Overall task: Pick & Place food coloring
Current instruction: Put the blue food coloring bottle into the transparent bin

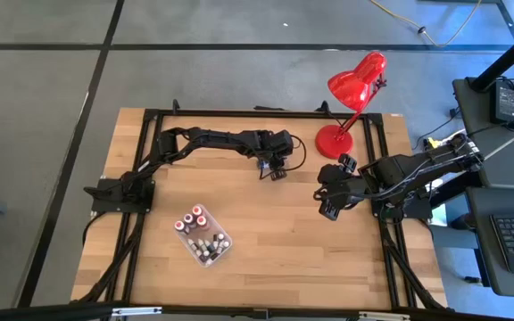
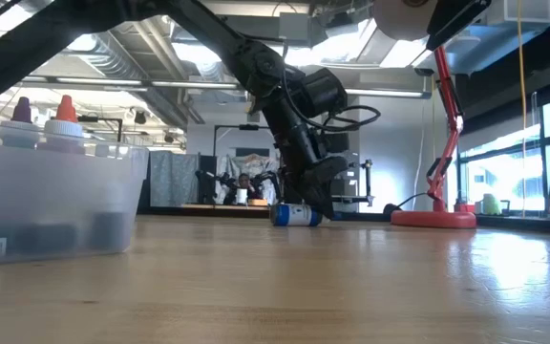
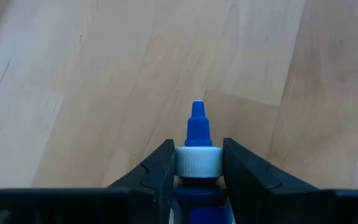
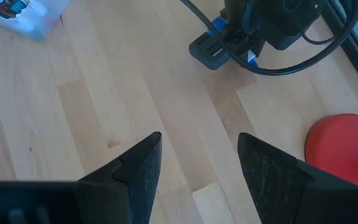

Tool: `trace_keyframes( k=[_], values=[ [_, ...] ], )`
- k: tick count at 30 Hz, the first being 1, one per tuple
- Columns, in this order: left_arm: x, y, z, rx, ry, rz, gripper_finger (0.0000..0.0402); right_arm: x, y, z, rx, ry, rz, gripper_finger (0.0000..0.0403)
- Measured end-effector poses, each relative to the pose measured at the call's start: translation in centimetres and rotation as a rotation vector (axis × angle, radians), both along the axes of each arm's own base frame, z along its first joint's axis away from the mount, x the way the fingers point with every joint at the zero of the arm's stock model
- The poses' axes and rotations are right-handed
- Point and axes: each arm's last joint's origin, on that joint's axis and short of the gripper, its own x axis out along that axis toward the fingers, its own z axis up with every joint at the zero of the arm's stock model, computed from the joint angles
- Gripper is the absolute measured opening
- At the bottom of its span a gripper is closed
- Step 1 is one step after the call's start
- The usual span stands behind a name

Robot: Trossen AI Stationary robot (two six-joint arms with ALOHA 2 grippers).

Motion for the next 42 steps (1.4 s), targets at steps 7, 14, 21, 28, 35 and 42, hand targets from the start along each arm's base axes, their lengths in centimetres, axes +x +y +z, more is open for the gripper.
trace_keyframes(
  k=[7, 14, 21, 28, 35, 42],
  values=[
    [-0.1, -1.1, 1.1, 0.002, -0.007, -0.020, 0.0108, 0.0, 0.0, 0.0, 0.000, 0.000, 0.000, 0.0213],
    [-1.0, -2.8, 8.9, 0.049, -0.193, -0.043, 0.0107, 0.0, 0.0, 0.0, -0.010, -0.003, -0.004, 0.0213],
    [-5.4, -4.8, 19.7, 0.177, -0.430, -0.002, 0.0107, 0.0, 0.0, 0.0, -0.009, -0.007, -0.006, 0.0213],
    [-11.5, -7.2, 27.5, 0.263, -0.668, 0.050, 0.0107, 0.4, -0.1, 0.3, -0.047, -0.063, -0.031, 0.0213],
    [-16.2, -9.9, 24.3, 0.231, -0.914, 0.043, 0.0107, 1.4, 0.2, 1.0, -0.072, -0.178, 0.020, 0.0213],
    [-19.6, -11.9, 17.0, 0.196, -1.124, 0.010, 0.0114, 3.3, 0.1, 2.7, -0.102, -0.378, 0.089, 0.0213]
  ],
)
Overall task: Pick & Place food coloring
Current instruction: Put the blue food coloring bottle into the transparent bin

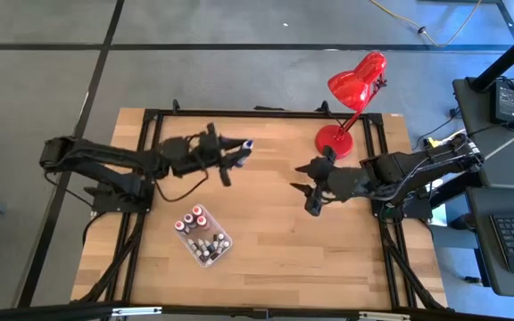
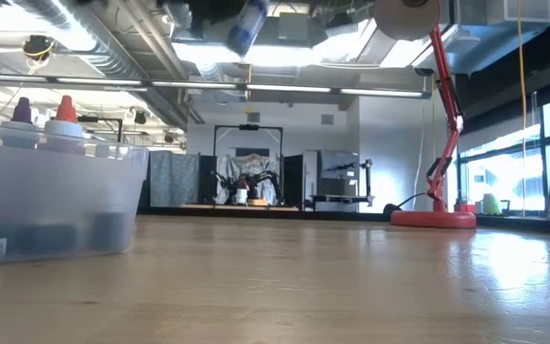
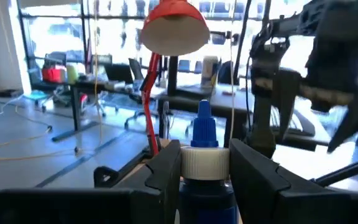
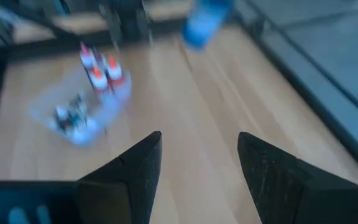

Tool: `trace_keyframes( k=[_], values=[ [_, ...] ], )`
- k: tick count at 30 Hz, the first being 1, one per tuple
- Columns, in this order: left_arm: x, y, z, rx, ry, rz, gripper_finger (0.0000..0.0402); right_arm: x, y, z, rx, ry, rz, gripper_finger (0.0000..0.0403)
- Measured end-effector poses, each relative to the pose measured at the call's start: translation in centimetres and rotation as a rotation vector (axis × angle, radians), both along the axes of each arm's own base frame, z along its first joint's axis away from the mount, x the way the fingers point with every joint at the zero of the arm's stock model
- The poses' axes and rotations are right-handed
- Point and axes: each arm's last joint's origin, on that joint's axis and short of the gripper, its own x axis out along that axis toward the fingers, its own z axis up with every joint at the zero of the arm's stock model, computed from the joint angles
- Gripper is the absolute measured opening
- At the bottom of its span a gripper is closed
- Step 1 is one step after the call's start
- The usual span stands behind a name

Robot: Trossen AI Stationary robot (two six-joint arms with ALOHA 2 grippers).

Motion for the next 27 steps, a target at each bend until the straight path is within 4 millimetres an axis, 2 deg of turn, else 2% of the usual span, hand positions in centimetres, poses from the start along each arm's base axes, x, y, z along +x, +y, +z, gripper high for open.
trace_keyframes(
  k=[5, 11, 19, 27],
  values=[
    [-1.9, -0.3, -5.4, -0.023, -0.037, -0.014, 0.0109, 1.3, -0.8, 1.4, -0.021, -0.150, 0.032, 0.0213],
    [-4.1, 0.2, -10.1, -0.049, 0.003, -0.029, 0.0114, 3.3, -1.7, 1.5, -0.062, -0.219, 0.031, 0.0213],
    [-7.2, 0.6, -13.1, -0.049, -0.062, -0.006, 0.0114, 7.0, -2.7, -1.3, -0.164, -0.152, 0.058, 0.0213],
    [-8.4, 0.5, -14.8, 0.019, 0.016, 0.003, 0.0112, 10.4, -4.2, -3.8, -0.133, -0.154, 0.146, 0.0213]
  ],
)
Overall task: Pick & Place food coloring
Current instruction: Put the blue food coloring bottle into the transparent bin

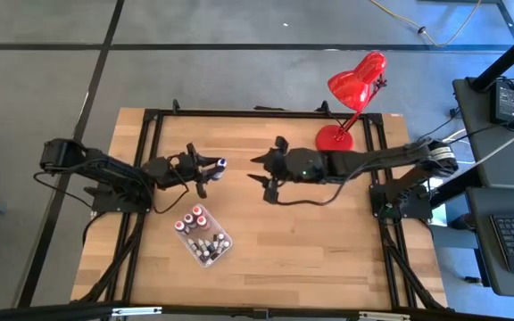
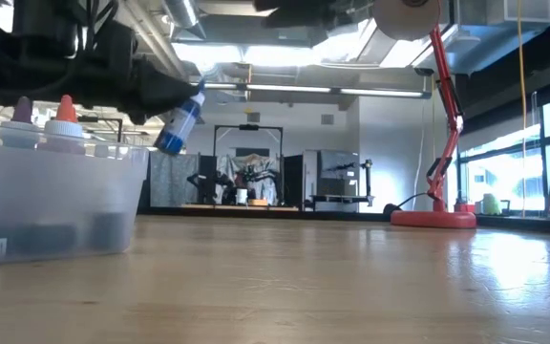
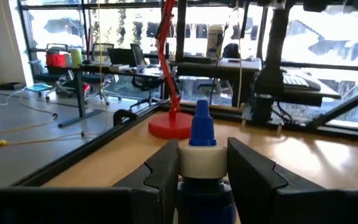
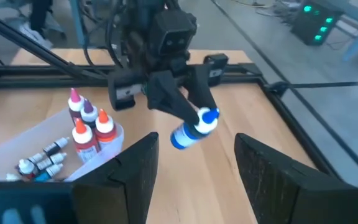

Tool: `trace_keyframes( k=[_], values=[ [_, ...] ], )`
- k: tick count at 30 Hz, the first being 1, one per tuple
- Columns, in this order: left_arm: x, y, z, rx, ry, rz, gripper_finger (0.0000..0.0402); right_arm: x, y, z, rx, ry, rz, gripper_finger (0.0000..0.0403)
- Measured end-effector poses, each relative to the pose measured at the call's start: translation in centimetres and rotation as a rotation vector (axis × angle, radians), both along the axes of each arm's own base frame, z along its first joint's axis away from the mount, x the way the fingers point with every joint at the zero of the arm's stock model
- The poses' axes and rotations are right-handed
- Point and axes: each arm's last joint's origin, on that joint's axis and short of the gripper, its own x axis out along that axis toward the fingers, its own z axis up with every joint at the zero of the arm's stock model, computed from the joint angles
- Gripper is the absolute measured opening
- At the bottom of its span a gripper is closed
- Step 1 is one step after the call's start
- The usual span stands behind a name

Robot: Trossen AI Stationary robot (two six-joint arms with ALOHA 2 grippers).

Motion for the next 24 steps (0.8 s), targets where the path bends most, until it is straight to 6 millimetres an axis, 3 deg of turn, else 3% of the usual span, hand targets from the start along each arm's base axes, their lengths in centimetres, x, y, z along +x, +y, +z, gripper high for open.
trace_keyframes(
  k=[9, 17, 20, 24],
  values=[
    [-1.5, 0.0, -1.9, -0.019, 0.061, 0.035, 0.0114, 1.1, -1.9, -0.4, 0.059, -0.047, 0.001, 0.0213],
    [-1.5, 0.1, -1.9, -0.003, 0.061, 0.065, 0.0119, 1.1, -2.9, -0.4, 0.068, -0.054, -0.024, 0.0213],
    [-1.5, 0.2, -1.9, -0.012, 0.057, 0.049, 0.0118, 1.2, -3.4, -0.4, 0.139, -0.060, 0.014, 0.0213],
    [-1.5, 0.1, -1.8, -0.012, 0.054, 0.013, 0.0116, 1.9, -4.9, -1.6, 0.359, -0.054, 0.031, 0.0213]
  ],
)
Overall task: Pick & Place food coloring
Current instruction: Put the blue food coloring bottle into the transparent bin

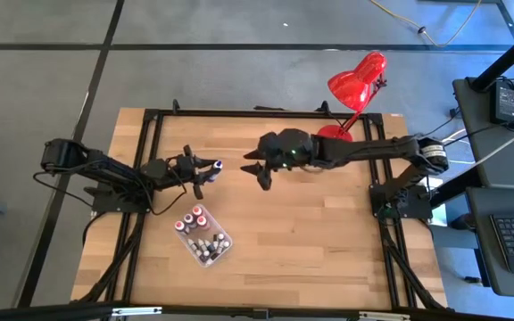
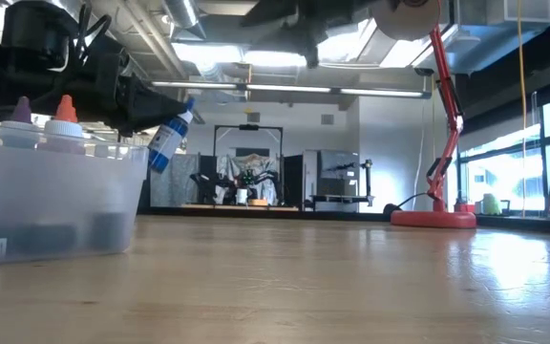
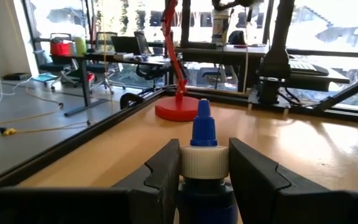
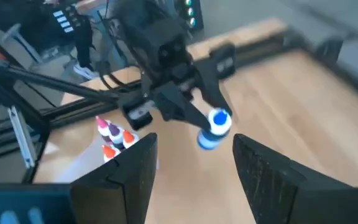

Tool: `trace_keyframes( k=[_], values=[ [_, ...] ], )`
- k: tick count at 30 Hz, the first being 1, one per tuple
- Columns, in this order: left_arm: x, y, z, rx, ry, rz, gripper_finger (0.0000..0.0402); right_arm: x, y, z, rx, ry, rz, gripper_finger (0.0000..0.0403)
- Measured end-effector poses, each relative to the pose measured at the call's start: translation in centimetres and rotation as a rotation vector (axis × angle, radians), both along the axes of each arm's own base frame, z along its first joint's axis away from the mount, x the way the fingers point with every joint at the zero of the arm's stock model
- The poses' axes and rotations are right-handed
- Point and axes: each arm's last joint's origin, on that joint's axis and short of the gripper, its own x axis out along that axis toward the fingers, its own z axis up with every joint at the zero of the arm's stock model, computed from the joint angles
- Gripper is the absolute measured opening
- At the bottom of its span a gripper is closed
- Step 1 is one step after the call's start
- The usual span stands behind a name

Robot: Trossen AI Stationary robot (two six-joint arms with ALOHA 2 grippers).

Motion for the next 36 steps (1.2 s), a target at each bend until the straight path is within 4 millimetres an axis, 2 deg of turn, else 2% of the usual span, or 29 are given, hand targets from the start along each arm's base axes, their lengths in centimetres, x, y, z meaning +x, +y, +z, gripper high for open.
trace_keyframes(
  k=[6, 9, 11, 15, 23, 28, 36],
  values=[
    [0.3, 0.0, 0.3, 0.053, 0.009, -0.008, 0.0118, 1.4, -1.7, -2.0, 0.170, 0.028, -0.034, 0.0213],
    [0.6, 0.0, 0.5, 0.127, 0.039, -0.005, 0.0116, 2.4, -2.6, -2.4, 0.333, 0.029, -0.109, 0.0213],
    [0.8, 0.0, 0.6, 0.170, 0.068, -0.004, 0.0116, 3.1, -3.0, -2.2, 0.378, 0.017, -0.130, 0.0213],
    [1.6, 0.2, 0.8, 0.201, 0.137, 0.014, 0.0120, 4.6, -3.4, -1.9, 0.404, 0.026, -0.157, 0.0213],
    [3.1, 0.4, 1.6, 0.234, 0.219, 0.045, 0.0118, 6.6, -3.9, -3.8, 0.410, 0.267, -0.264, 0.0213],
    [3.2, 0.5, 1.7, 0.256, 0.232, 0.049, 0.0121, 7.4, -4.0, -3.8, 0.432, 0.238, -0.278, 0.0213],
    [3.2, 0.5, 1.9, 0.235, 0.199, 0.072, 0.0120, 7.4, -4.1, -4.0, 0.413, 0.234, -0.304, 0.0213]
  ],
)
